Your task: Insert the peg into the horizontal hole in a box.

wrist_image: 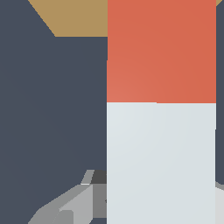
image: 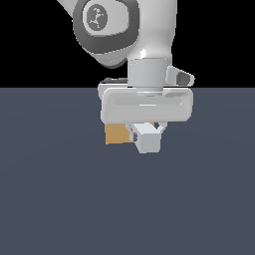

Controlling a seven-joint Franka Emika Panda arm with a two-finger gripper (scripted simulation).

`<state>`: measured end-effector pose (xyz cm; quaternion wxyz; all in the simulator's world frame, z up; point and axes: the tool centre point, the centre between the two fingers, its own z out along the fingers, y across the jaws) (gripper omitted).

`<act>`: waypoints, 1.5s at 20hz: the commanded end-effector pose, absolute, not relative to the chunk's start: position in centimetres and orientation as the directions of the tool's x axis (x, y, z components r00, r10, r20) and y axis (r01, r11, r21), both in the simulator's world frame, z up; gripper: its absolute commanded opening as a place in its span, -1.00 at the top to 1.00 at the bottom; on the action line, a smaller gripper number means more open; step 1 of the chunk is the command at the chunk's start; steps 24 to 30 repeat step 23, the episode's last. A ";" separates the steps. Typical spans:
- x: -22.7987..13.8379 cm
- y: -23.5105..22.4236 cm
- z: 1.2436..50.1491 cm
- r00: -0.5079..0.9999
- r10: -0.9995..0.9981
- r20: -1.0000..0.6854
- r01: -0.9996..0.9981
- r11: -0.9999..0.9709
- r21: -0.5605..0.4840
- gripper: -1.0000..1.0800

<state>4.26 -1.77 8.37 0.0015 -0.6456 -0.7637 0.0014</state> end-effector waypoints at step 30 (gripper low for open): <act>2.8 7.9 8.7 -0.167 0.986 0.000 0.986 0.167 0.003 1.00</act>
